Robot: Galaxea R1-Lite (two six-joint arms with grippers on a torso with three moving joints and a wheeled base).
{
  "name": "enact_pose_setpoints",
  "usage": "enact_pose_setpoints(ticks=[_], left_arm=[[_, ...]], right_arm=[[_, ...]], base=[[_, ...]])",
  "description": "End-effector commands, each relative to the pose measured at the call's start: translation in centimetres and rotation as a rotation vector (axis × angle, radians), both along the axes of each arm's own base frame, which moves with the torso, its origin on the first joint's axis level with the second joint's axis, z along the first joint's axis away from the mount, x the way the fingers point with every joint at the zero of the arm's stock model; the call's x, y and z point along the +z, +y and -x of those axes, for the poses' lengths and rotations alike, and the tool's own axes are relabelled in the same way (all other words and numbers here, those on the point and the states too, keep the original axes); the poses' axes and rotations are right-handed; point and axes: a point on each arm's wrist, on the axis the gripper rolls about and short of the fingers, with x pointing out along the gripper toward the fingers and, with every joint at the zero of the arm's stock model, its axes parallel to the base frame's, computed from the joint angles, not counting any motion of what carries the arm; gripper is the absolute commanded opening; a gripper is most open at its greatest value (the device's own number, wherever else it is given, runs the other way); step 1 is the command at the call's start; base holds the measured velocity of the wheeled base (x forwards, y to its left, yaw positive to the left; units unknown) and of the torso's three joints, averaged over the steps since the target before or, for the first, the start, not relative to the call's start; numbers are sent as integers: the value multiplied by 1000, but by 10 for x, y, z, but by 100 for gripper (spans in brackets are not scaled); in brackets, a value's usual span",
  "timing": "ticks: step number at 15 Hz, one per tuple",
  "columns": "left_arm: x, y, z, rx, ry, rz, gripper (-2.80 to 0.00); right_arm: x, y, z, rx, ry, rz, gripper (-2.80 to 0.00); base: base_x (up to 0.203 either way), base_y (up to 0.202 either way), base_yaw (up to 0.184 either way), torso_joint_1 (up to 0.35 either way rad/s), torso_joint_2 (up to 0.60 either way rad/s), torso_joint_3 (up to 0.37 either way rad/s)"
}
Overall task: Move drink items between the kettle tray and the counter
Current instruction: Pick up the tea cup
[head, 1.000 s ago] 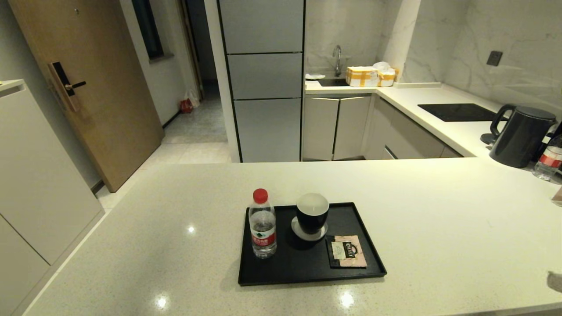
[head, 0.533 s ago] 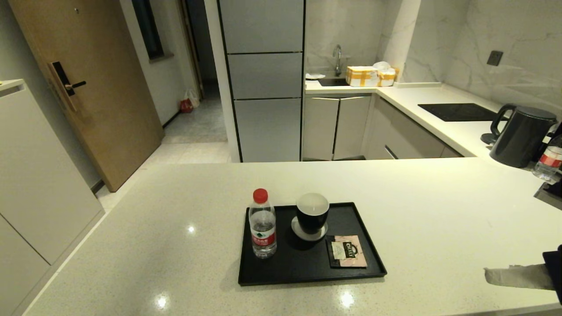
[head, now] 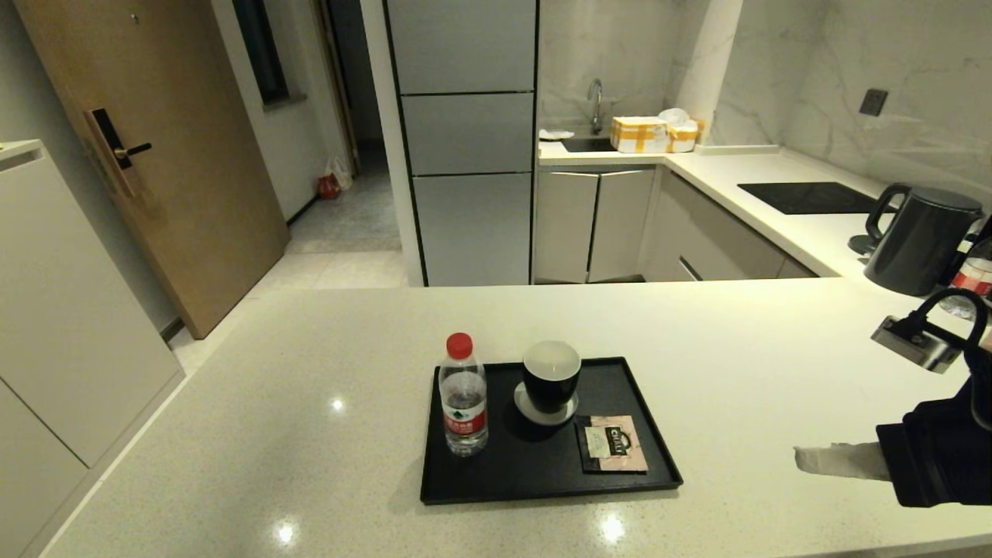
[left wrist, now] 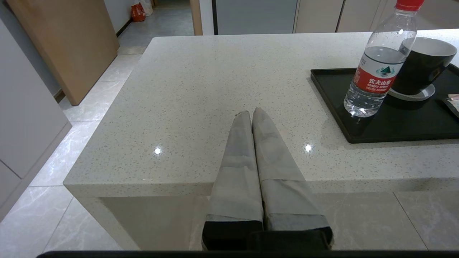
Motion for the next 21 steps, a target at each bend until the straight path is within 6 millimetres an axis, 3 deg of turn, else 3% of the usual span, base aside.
enact_pose_setpoints(ticks=[1, 10, 11, 17, 21], left_arm=[[0, 0, 0, 1, -1, 0, -280], [0, 0, 0, 1, -1, 0, -280], [0, 0, 0, 1, -1, 0, -280], [0, 0, 0, 1, -1, 0, -280], [0, 0, 0, 1, -1, 0, -280]], right_arm=[[-13, 8, -15, 30, 50, 4, -280], [-36, 20, -52, 54, 35, 2, -280], [-38, 21, -54, 55, 29, 1, 0], [-47, 26, -61, 61, -20, -19, 0], [-84, 42, -84, 44, -212, 5, 0]], base=[[0, 0, 0, 0, 0, 0], [0, 0, 0, 0, 0, 0], [0, 0, 0, 0, 0, 0], [0, 0, 0, 0, 0, 0], [0, 0, 0, 0, 0, 0]])
